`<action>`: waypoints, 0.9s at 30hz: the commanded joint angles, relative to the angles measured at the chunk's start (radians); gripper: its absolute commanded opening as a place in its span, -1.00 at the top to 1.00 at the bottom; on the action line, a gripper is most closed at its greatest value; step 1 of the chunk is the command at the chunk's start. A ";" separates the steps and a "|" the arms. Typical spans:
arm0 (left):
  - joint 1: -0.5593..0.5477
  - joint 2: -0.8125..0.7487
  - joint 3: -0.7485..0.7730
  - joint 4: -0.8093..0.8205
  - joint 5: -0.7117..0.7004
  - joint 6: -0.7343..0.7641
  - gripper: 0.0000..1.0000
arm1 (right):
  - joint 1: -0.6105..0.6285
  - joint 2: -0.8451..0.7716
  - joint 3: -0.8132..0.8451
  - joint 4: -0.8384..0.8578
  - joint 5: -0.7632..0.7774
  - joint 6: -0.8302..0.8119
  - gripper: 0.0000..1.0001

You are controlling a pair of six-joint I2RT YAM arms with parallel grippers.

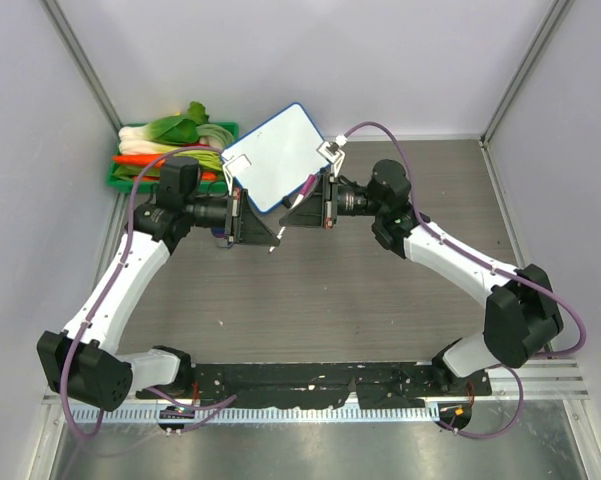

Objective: Write a sentence on the whiteboard
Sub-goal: Pick up the whiteboard marker at the center of the board.

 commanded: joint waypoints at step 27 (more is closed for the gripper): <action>-0.222 -0.095 -0.157 0.133 -0.535 -0.183 -0.82 | -0.001 -0.523 -0.311 -0.472 0.695 -0.108 0.97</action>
